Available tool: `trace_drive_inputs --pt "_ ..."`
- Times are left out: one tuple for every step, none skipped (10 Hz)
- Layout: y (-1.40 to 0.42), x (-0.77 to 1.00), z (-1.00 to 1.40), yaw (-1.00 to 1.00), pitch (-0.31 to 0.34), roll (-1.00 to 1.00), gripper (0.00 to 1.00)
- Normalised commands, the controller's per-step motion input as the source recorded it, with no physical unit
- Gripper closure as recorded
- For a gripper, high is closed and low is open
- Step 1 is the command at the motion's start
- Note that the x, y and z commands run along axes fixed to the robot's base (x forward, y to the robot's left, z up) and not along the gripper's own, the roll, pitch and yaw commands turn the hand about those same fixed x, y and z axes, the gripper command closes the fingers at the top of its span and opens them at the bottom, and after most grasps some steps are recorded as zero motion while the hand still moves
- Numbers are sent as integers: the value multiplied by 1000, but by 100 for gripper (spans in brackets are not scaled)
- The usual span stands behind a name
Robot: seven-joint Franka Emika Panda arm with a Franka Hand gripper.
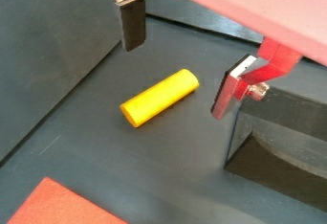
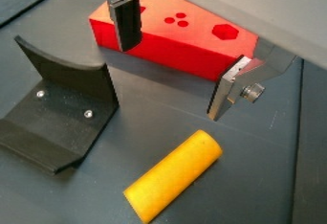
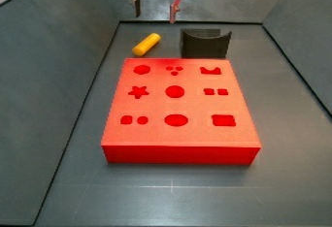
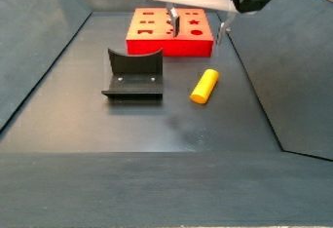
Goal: Pick up the oval object. Move up. Place the oval object on the fixture. Regrasp the oval object. Move to above the board. Insert the oval object.
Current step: Pick up the oval object.
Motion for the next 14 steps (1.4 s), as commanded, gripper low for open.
trace_drive_inputs --pt "77 -80 -769 106 0 166 0" --pt "40 -111 -917 83 -69 91 0" --pt "0 -131 -860 0 -114 37 0" --pt "0 -66 -771 0 -133 0 0" --pt "0 -63 -671 0 -133 0 0" --pt "0 -94 -577 0 -151 -19 0" --pt "0 -51 -506 0 -160 -41 0" --pt "0 -83 -483 -14 -196 -57 0" --pt "0 -154 -474 -40 -234 -64 0" --pt "0 -151 -431 -23 -229 -70 0" --pt "0 -186 -257 0 -250 -126 0" --pt "0 -103 -91 0 -251 -153 0" --pt "14 -63 -54 0 -133 -84 0" --pt "0 0 0 0 0 -10 0"
